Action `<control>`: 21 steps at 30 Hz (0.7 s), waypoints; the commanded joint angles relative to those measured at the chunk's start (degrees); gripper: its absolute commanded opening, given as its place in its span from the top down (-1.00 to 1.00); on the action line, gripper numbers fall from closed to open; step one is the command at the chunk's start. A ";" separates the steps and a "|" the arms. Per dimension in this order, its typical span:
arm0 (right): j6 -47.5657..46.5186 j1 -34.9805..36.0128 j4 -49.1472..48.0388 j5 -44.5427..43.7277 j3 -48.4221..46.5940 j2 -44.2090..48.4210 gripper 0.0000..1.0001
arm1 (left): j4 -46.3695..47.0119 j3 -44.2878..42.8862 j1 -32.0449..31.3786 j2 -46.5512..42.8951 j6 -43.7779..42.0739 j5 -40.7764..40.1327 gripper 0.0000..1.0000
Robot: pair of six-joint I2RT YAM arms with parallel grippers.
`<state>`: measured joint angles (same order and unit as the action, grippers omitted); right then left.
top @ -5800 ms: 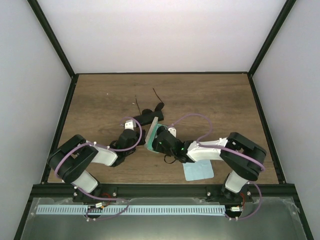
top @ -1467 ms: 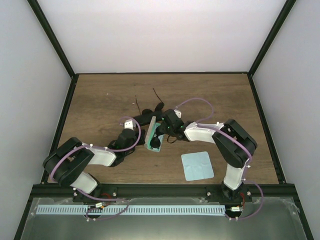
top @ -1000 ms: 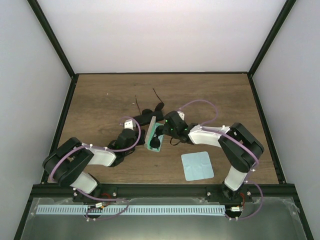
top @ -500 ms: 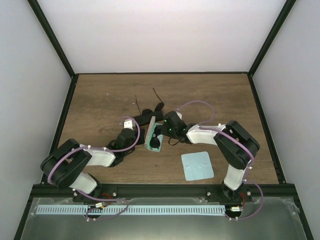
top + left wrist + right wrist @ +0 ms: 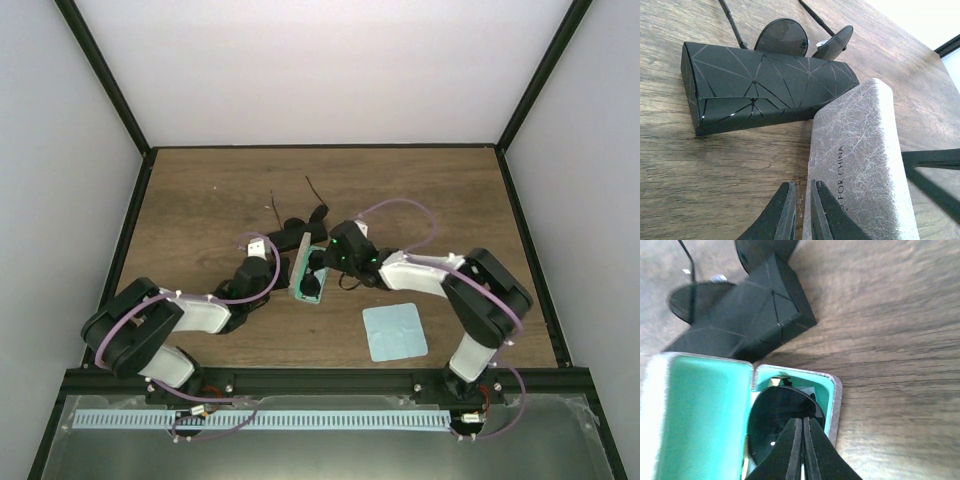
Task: Organize the sunglasses
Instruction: Adjust the sunglasses in the sunglasses case.
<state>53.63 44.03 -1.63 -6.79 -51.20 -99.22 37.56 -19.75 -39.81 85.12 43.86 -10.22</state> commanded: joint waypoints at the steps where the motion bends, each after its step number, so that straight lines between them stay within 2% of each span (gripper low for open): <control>1: -0.17 0.19 1.58 -5.89 1.41 9.68 0.93 | -0.47 -1.16 -0.22 -0.59 -1.13 -1.41 0.78; 3: -0.10 0.18 1.65 -6.89 3.17 13.16 0.83 | -1.00 -1.30 -0.26 -1.16 -1.67 -2.05 0.78; 4: -0.06 0.16 1.63 -7.12 4.62 14.58 0.71 | -1.49 -1.41 -0.27 -1.63 -2.06 -2.69 0.77; 7: 0.58 0.05 0.99 -6.41 8.59 17.88 0.18 | -3.75 -2.45 -0.17 -2.83 -3.53 -4.78 0.76; 8: 0.41 0.00 -0.60 -5.39 10.39 18.83 0.09 | -4.34 -2.88 -0.17 -3.14 -4.82 -5.17 0.76; 10: -0.18 -0.32 -5.25 -2.20 14.50 20.47 -0.10 | -4.78 -3.72 -0.16 -3.46 -6.80 -5.39 0.75; 12: -0.59 -0.62 -11.31 2.96 18.13 21.53 -0.38 | -5.46 -4.97 -0.17 -3.10 -8.22 -4.83 0.73; 15: -0.50 -0.79 -14.65 8.87 18.54 20.72 -0.80 | -6.40 -6.81 -0.26 -1.46 -9.15 -3.83 0.73; 18: -2.10 -0.83 -11.68 12.29 14.15 16.93 -0.88 | -6.82 -8.29 -0.26 0.67 -9.17 -2.91 0.72; 19: -2.04 -0.78 -11.22 12.86 13.16 15.49 -0.82 | -6.88 -8.67 -0.22 1.27 -9.00 -2.87 0.72; 21: -1.36 -0.86 -13.21 13.10 13.17 14.42 -0.52 | -7.17 -9.30 -0.24 2.06 -8.88 -3.01 0.72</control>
<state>52.53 43.57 -10.68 2.09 -34.46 -82.37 31.51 -27.53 -39.81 85.27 36.14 -13.58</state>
